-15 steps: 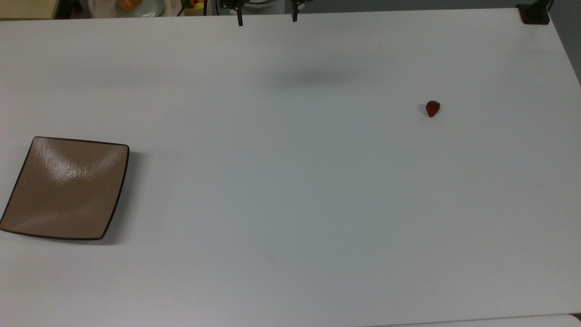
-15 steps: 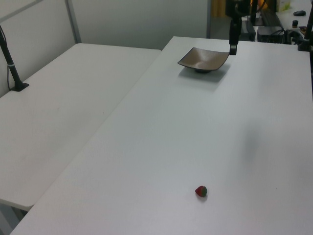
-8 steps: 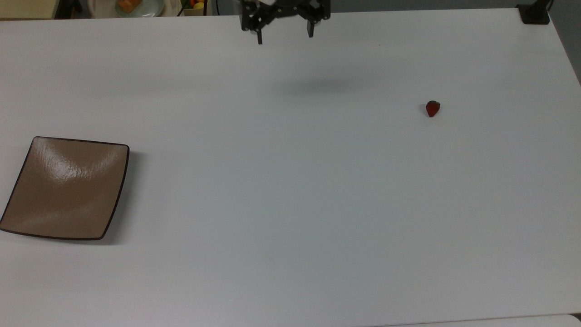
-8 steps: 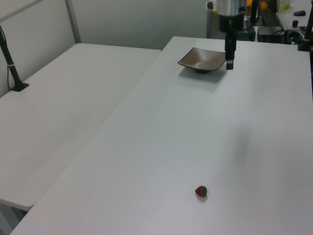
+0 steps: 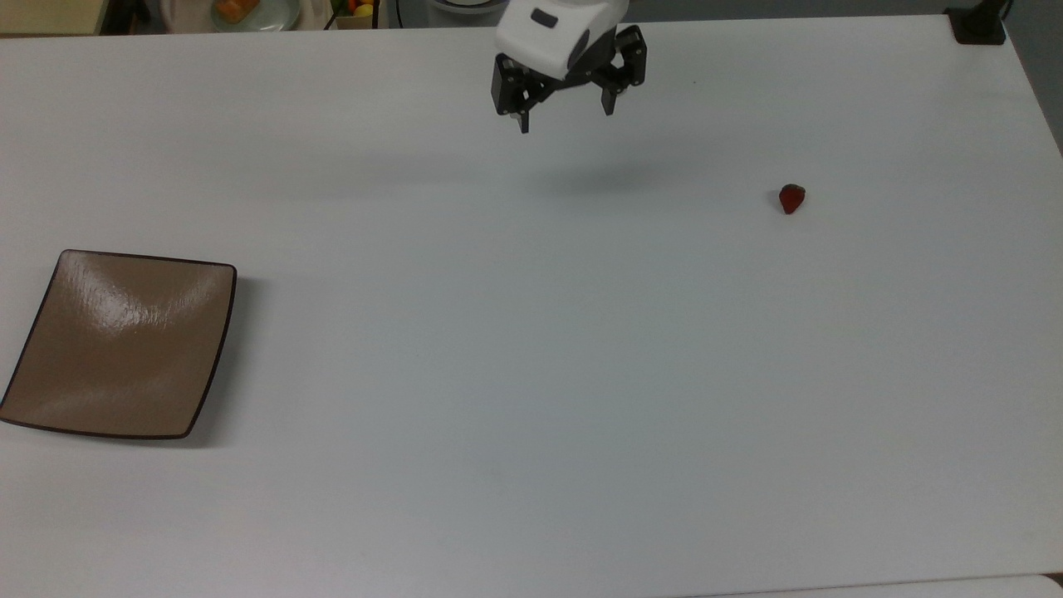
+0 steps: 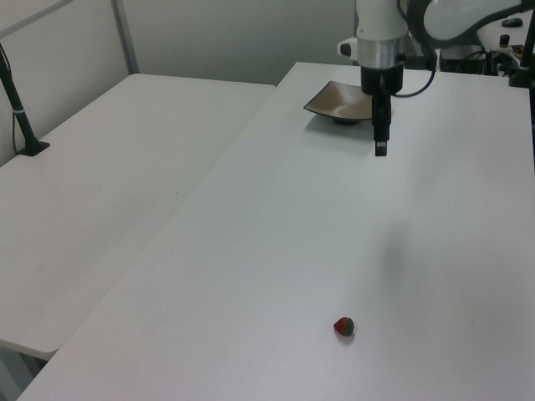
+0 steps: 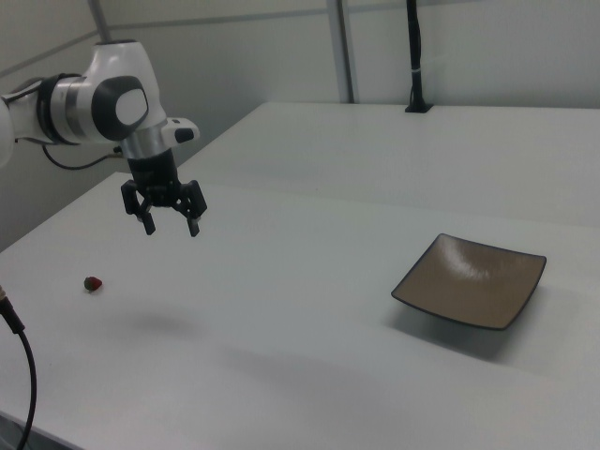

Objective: Strawberries on a ceramic plate
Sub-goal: 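Move the open gripper over to the red strawberry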

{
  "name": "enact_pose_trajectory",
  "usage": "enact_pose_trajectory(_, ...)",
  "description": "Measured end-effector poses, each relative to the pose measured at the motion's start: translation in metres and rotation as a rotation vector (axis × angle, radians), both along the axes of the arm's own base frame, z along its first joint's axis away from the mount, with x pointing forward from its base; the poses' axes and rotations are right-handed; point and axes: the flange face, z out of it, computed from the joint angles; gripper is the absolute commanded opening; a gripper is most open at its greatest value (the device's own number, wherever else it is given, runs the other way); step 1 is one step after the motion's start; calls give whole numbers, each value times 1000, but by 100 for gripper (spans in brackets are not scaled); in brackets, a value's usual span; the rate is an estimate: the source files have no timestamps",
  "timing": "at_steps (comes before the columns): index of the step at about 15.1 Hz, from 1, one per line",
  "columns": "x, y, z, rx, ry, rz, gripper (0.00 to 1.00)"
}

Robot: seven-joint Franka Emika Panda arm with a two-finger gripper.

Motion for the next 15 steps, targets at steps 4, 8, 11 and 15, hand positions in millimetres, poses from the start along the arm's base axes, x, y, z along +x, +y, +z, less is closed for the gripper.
enact_pose_trajectory(4,1,20,-26,2,16,31,100)
enact_pose_trajectory(8,-1,34,-38,2,32,53,100)
enact_pose_trajectory(11,-12,60,-37,8,34,83,100)
enact_pose_trajectory(15,-30,101,-34,20,19,25,100)
